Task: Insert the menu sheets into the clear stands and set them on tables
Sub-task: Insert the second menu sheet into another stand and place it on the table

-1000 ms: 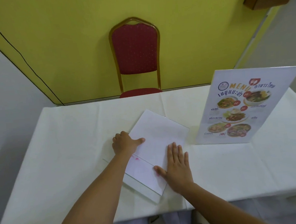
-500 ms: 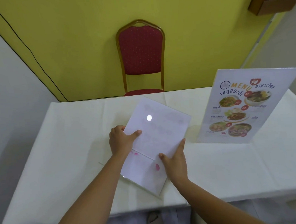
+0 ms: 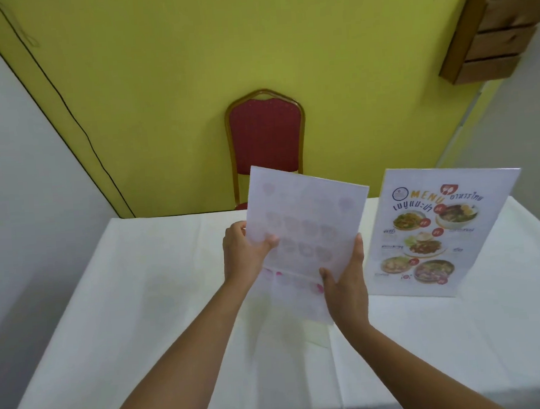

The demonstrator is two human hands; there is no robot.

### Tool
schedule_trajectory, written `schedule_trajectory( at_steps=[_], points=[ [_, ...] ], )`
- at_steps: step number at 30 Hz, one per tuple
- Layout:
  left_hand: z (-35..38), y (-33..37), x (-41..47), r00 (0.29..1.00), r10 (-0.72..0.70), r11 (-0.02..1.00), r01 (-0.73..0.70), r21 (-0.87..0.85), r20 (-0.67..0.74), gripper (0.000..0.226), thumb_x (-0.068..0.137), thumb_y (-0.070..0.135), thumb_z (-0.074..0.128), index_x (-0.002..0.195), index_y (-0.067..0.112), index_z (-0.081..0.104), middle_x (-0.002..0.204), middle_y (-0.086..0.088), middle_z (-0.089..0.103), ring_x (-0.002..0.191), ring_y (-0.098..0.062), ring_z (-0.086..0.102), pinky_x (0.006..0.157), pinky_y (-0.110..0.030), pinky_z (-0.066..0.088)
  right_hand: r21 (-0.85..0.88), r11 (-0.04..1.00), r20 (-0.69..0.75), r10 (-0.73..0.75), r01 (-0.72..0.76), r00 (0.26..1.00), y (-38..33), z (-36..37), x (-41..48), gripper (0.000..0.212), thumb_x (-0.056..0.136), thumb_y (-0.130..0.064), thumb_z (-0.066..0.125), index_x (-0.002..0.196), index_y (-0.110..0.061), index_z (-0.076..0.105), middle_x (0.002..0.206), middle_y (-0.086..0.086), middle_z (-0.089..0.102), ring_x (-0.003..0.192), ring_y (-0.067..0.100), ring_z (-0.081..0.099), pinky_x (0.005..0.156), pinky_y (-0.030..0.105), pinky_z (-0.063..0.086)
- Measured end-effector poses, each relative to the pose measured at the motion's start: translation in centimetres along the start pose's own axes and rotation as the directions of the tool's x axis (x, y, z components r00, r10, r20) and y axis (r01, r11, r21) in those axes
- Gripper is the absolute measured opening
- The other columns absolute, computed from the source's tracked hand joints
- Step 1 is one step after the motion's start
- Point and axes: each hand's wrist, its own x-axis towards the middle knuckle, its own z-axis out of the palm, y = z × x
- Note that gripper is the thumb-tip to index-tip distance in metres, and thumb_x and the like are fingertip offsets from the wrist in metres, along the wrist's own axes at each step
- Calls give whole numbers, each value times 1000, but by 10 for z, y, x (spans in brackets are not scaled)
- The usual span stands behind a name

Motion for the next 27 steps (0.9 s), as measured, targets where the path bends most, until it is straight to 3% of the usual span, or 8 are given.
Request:
schedule_trajectory(
  at_steps=[5,8,12,14,16,19,21,27],
  points=[
    [5,3,-5,1000,28,1000,-28,-13,1,61,67,40,83,116,13,57,109,-1,57,104,-23,57,80,-32,51,-22,1000,21,12,-12,1000,3,-5,-3,88,91,-14,61,152,-29,-1,156,0,30,122,37,53,84,48,49],
    [3,9,-9,996,89,996,-89,1,-22,68,72,38,81,129,16,51,125,-4,56,117,-24,53,92,-36,50,-40,999,32,-18,19,999,2,-6,-4,85,92,-13,60,153,-21,2,155,4,32,120,38,54,83,50,51],
    [0,37,-7,923,384,892,-362,269,-31,79,90,30,61,153,10,20,159,-8,25,147,-23,22,120,-38,20,-56,997,42,-46,48,998,-3,-6,-5,78,94,-11,55,153,-19,4,155,2,31,117,34,57,80,46,53],
    [1,57,-4,862,503,796,-493,352,69,76,92,20,50,155,7,9,163,-9,10,152,-23,6,123,-39,4,-52,997,48,-56,58,997,-5,-6,-6,76,96,-12,52,153,-23,2,156,0,31,116,33,58,78,43,53],
    [2,74,-2,794,585,700,-598,392,167,72,92,18,43,154,7,7,163,-9,5,152,-22,0,122,-40,-3,-54,995,55,-82,85,995,-8,-6,-8,72,97,-14,50,152,-21,5,157,-1,29,119,31,57,79,41,54],
    [4,87,-3,716,652,589,-685,428,249,68,95,32,30,154,5,11,163,-9,7,151,-21,0,121,-42,-3,-67,984,66,-160,165,985,-10,-7,-10,70,97,-16,52,152,-18,9,158,-2,27,121,28,56,79,40,55],
    [3,88,-3,700,666,555,-696,455,258,69,96,41,26,154,6,11,163,-8,7,151,-19,0,121,-40,-5,-73,977,78,-196,201,978,-11,-7,-11,68,97,-17,51,152,-19,12,158,-3,26,123,27,55,78,38,55],
    [-29,84,-10,778,597,656,-615,439,197,90,87,68,14,155,11,1,164,-4,-2,151,-14,-4,119,-29,-12,-27,934,133,-351,358,927,-28,-5,-14,62,98,-19,48,150,-26,14,156,-2,31,134,23,44,94,32,46]
  ],
)
